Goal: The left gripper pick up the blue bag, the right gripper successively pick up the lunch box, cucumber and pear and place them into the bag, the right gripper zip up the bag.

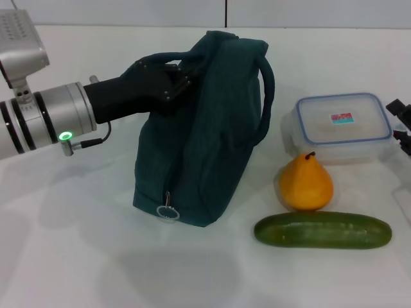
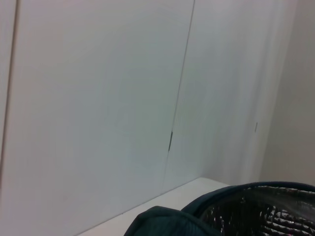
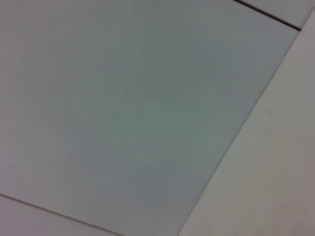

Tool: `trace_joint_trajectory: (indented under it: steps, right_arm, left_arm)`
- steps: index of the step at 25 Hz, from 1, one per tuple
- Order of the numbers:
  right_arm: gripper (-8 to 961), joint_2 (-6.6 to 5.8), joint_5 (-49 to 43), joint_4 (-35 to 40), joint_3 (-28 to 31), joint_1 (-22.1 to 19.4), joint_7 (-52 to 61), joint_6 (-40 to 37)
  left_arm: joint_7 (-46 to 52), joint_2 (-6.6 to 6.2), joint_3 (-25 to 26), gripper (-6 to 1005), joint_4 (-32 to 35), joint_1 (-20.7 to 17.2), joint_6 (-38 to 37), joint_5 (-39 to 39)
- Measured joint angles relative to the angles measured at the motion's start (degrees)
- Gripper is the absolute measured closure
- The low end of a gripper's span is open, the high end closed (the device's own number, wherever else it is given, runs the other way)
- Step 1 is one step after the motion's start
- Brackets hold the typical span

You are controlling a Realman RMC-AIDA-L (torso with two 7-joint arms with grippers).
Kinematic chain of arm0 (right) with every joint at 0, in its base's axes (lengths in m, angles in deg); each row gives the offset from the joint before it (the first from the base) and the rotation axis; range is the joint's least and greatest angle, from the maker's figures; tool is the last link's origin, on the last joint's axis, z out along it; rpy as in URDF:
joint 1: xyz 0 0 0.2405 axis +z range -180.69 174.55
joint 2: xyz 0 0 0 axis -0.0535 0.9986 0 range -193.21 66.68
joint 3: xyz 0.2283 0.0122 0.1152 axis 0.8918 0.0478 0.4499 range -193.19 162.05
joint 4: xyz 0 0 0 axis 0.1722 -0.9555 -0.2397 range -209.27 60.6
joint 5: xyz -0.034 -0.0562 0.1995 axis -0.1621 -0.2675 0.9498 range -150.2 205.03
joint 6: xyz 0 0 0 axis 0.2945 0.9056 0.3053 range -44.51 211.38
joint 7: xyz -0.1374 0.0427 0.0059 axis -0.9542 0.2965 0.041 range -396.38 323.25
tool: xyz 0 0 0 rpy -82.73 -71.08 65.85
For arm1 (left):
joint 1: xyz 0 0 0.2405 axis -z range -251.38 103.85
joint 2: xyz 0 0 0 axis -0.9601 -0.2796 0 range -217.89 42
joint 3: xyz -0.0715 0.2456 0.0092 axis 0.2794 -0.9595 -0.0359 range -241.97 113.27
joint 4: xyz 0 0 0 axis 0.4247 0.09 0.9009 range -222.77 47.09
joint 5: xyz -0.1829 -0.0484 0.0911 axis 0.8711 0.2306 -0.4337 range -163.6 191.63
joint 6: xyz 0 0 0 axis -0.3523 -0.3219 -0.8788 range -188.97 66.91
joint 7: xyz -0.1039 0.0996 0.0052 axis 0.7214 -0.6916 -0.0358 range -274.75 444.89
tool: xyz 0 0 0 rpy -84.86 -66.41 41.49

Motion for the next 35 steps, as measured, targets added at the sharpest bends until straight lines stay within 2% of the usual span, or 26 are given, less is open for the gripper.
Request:
trace_joint_trajectory:
  steps: [10, 35]
  right_arm:
    - [163, 0.00, -1.37, 0.32, -0.09, 2.39, 1.06, 1.73]
    - [176, 0.00, -1.36, 0.35, 0.40, 3.09, 1.96, 1.10]
  left_arm:
    - [-2.15, 0.00, 0.00, 951, 2.42, -0.56, 0.64, 0.08]
    - [-3.94, 0.14, 0.00, 951, 3.08, -0.41, 0.62, -0.14]
